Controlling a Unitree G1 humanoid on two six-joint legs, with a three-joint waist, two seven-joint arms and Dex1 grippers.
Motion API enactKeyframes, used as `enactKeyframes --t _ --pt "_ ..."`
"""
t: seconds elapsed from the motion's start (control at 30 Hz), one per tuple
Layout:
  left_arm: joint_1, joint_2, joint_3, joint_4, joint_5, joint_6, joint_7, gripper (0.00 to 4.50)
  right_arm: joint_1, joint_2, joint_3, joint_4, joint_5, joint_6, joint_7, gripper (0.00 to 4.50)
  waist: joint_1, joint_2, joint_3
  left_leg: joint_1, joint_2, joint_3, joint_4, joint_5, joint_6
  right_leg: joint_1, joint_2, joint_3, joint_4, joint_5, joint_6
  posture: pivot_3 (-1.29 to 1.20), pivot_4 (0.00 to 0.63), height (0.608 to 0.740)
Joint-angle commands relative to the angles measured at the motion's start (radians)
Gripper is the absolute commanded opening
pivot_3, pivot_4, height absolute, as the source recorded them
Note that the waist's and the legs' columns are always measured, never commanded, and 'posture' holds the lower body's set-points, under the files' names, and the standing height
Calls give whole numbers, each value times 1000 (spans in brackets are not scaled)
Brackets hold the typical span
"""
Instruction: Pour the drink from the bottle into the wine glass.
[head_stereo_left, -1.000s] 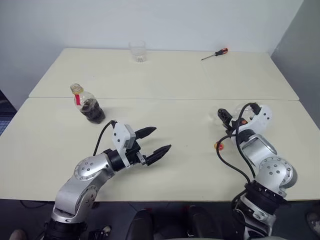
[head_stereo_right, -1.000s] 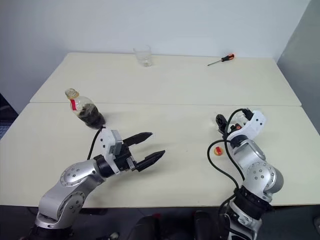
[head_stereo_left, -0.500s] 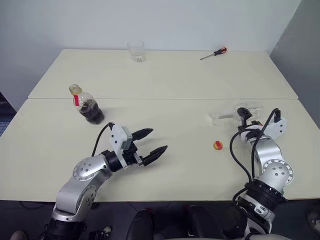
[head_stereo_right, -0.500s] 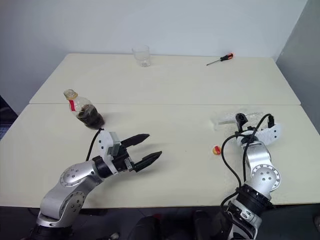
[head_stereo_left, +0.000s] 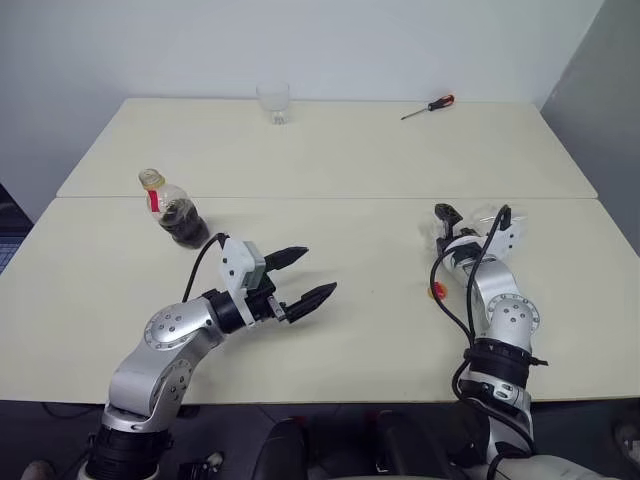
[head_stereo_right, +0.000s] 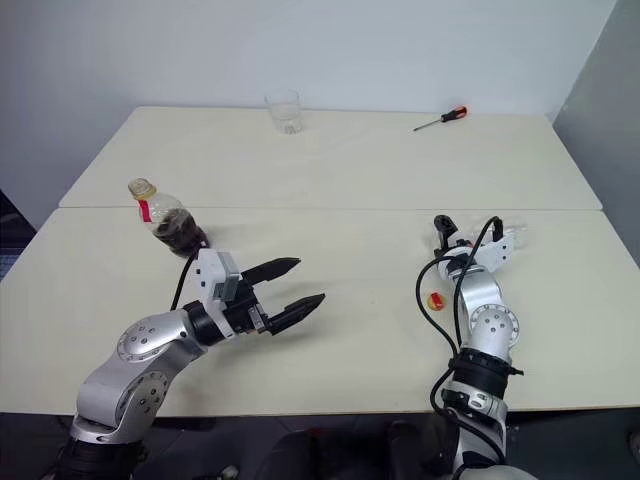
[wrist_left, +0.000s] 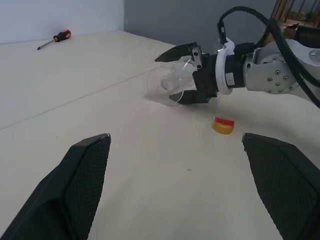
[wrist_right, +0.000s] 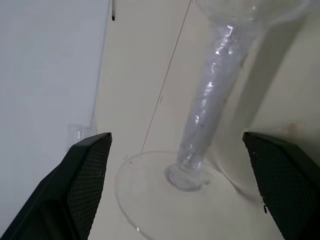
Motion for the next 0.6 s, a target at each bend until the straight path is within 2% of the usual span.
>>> enactKeyframes --t 0.03,0.43,0.53,0.6 --pt "-6 -3 17 -48 -16 3 12 4478 -23 -25 -4 12 -6 -45 21 4500 0 0 0 0 0 0 0 0 0 0 0 0 0 0 0 0 150 740" --pt "-35 -12 6 -38 -13 13 13 4478 -108 -39 -6 241 -46 -174 114 4500 1 0 0 0 0 0 0 0 0 0 0 0 0 0 0 0 150 740" --pt "-36 -11 6 -40 -14 14 11 4500 -117 -45 0 274 -65 -187 125 3924 -1 0 0 1 0 0 0 0 0 0 0 0 0 0 0 0 150 740" --pt "-33 -10 9 -44 -15 17 13 4500 -118 -51 6 281 -76 -184 132 3181 -2 0 0 1 0 0 0 0 0 0 0 0 0 0 0 0 150 740"
